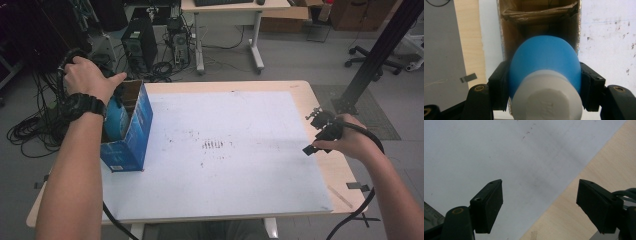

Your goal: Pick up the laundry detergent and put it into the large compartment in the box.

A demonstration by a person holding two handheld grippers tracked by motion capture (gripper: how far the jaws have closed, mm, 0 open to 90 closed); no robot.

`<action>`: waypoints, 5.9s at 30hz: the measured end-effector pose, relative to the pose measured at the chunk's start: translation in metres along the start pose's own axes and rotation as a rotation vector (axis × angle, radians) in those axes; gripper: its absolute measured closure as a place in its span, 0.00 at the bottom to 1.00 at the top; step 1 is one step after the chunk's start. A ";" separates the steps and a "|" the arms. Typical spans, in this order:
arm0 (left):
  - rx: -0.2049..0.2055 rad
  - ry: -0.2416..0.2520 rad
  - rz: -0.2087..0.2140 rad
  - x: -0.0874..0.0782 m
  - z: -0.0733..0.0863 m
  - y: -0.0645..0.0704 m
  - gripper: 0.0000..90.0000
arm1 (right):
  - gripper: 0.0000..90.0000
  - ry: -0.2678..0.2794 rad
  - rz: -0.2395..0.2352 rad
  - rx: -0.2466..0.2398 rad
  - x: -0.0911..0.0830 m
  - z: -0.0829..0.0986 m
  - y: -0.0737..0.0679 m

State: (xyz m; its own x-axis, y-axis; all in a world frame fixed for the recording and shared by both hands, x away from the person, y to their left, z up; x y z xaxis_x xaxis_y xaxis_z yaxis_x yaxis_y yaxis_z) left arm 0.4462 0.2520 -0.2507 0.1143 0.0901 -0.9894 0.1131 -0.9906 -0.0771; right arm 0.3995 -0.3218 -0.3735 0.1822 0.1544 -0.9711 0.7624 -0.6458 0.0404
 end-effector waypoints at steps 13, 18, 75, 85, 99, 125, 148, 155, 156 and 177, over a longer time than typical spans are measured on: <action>-0.002 -0.018 -0.001 0.022 0.002 0.000 0.42 | 0.23 0.000 0.001 0.001 0.000 0.000 0.000; -0.001 -0.032 0.002 0.032 0.004 0.001 0.42 | 0.23 -0.001 0.000 0.001 0.001 0.001 0.000; 0.020 -0.063 -0.010 0.074 0.008 0.001 0.42 | 0.23 -0.009 -0.002 0.007 0.004 0.006 -0.001; 0.022 -0.072 -0.036 0.070 0.009 0.000 0.41 | 0.23 -0.009 -0.002 0.010 0.004 0.009 0.000; 0.033 -0.039 -0.009 0.041 0.008 0.003 0.27 | 0.23 0.002 0.002 0.010 -0.001 0.010 0.001; 0.068 0.057 -0.022 -0.016 0.007 0.007 0.18 | 0.23 0.005 0.002 0.018 -0.002 0.015 0.003; 0.188 0.097 0.043 -0.039 0.014 0.055 0.18 | 0.23 0.011 0.008 0.022 -0.008 0.018 0.002; 0.244 0.094 0.063 -0.036 0.017 0.076 0.18 | 0.23 0.010 0.010 0.024 -0.009 0.020 0.002; 0.252 0.093 0.062 -0.035 0.017 0.079 0.18 | 0.23 0.010 0.010 0.024 -0.009 0.020 0.002; 0.353 0.090 0.106 -0.012 0.027 0.130 0.17 | 0.23 0.007 0.008 0.032 -0.007 0.025 0.005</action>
State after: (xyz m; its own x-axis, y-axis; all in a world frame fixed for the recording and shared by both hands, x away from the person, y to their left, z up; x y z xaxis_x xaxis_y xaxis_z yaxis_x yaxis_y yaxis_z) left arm 0.4326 0.1191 -0.2519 0.1948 -0.0221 -0.9806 -0.2489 -0.9681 -0.0276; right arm 0.3865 -0.3449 -0.3721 0.1926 0.1538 -0.9691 0.7404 -0.6709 0.0407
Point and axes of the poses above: each handheld gripper's, and its own axes: x roughly forward along the jaws, z roughly out of its underside, y roughly to its right, the point moved 5 cm from there along x, roughly forward along the jaws, and after that the axes turned 7 degrees about -x, right-handed, at the moved point
